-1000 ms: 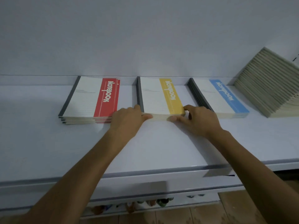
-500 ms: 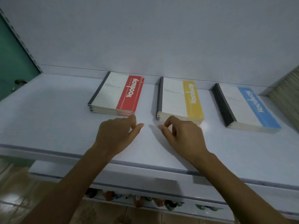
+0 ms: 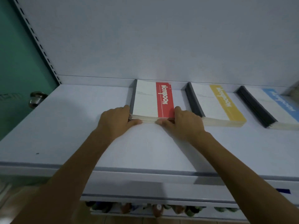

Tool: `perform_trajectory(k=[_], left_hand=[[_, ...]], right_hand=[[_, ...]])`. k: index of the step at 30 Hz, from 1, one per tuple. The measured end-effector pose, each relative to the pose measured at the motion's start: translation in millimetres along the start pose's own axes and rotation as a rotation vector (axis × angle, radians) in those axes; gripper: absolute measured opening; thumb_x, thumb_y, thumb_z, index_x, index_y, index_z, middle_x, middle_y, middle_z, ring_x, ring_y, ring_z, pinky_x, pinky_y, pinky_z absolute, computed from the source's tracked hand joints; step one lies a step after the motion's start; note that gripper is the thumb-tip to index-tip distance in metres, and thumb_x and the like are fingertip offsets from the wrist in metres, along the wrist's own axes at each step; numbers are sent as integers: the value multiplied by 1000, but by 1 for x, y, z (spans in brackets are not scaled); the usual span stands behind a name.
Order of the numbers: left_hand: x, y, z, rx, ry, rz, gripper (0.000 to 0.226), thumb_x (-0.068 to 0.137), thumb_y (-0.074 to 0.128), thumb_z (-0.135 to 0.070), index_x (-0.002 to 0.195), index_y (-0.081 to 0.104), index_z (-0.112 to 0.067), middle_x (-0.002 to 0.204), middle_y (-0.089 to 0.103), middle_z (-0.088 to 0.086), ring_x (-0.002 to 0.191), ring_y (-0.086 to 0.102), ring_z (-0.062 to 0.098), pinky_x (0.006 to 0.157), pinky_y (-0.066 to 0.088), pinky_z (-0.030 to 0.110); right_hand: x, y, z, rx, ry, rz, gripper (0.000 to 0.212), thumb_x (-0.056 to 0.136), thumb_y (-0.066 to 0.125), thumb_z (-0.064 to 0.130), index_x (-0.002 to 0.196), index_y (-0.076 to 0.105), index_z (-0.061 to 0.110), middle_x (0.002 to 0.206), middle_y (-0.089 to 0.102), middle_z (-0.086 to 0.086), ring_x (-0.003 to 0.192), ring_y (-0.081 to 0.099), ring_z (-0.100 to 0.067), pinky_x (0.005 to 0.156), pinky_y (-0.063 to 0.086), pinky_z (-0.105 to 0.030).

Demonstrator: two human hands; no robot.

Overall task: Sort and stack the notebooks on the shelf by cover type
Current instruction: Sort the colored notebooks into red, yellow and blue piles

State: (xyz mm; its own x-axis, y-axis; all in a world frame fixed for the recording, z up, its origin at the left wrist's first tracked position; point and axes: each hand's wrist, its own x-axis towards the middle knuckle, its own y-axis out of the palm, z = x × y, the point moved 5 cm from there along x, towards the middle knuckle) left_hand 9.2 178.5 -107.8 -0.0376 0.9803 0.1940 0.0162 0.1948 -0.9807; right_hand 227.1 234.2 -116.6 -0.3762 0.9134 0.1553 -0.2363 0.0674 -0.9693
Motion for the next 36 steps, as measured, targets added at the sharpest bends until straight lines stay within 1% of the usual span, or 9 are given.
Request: perform_trajectory(k=[3, 5, 12, 15, 19, 22, 26, 29, 36], left_hand=[[3, -6, 5, 11, 81, -99, 45, 85, 42, -66, 83, 36, -21, 83, 63, -1, 59, 44, 13, 49, 25, 26], [0, -3, 9, -37, 103, -96, 44, 87, 40, -65, 86, 36, -21, 84, 60, -3, 63, 51, 16, 52, 30, 27], [4, 0, 11, -146, 120, -148, 43, 88, 35, -64, 73, 30, -23, 63, 37, -15, 53, 37, 8, 45, 17, 24], [1, 1, 11, -127, 102, -157, 45, 88, 30, -64, 75, 33, -21, 66, 43, -11, 56, 42, 12, 46, 17, 25], [1, 5, 12, -143, 117, -145, 47, 83, 35, -70, 81, 35, -23, 72, 53, -11, 58, 42, 10, 46, 18, 24], [3, 1, 9, -94, 122, -191, 47, 85, 39, -66, 82, 35, -19, 78, 62, -4, 58, 41, 14, 46, 16, 26], [3, 4, 12, -97, 116, -151, 49, 84, 38, -69, 80, 37, -21, 69, 51, -9, 57, 43, 14, 45, 16, 24], [6, 6, 10, -57, 119, -123, 49, 87, 38, -65, 76, 38, -18, 71, 60, -2, 57, 43, 16, 46, 19, 26], [4, 4, 13, -162, 141, -98, 50, 81, 25, -70, 67, 34, -23, 61, 49, -8, 55, 46, 13, 46, 21, 24]], right_hand=[[1, 0, -3, 132, 36, -13, 56, 78, 44, 78, 99, 37, 26, 88, 56, 12, 66, 55, -8, 50, 38, -20], [-1, 1, -5, 85, 37, -28, 59, 75, 39, 80, 99, 36, 27, 90, 58, 11, 67, 56, -9, 51, 38, -21], [1, -6, -7, 143, 111, -125, 92, 61, 27, 87, 123, 48, 22, 89, 63, 7, 66, 55, -11, 52, 39, -20], [-3, 0, -6, 91, 118, -49, 91, 61, 31, 87, 125, 49, 24, 97, 68, 5, 70, 57, -11, 64, 48, -26], [-3, 0, -5, 8, 113, -43, 101, 51, 26, 94, 123, 50, 27, 96, 68, 7, 71, 58, -12, 61, 43, -26], [-3, -4, -3, 15, 105, -96, 91, 60, 31, 86, 124, 53, 24, 98, 70, 5, 69, 56, -11, 58, 41, -24], [-12, -2, -6, 62, 110, -146, 80, 68, 35, 82, 118, 57, 25, 91, 70, 6, 72, 64, -12, 62, 48, -24], [-10, -1, -8, 63, 109, -101, 73, 64, 34, 84, 102, 58, 26, 86, 69, 8, 66, 58, -8, 58, 45, -23], [-6, 0, -5, 173, 114, -49, 93, 53, 28, 93, 110, 58, 26, 87, 65, 12, 69, 59, -9, 65, 53, -31]])
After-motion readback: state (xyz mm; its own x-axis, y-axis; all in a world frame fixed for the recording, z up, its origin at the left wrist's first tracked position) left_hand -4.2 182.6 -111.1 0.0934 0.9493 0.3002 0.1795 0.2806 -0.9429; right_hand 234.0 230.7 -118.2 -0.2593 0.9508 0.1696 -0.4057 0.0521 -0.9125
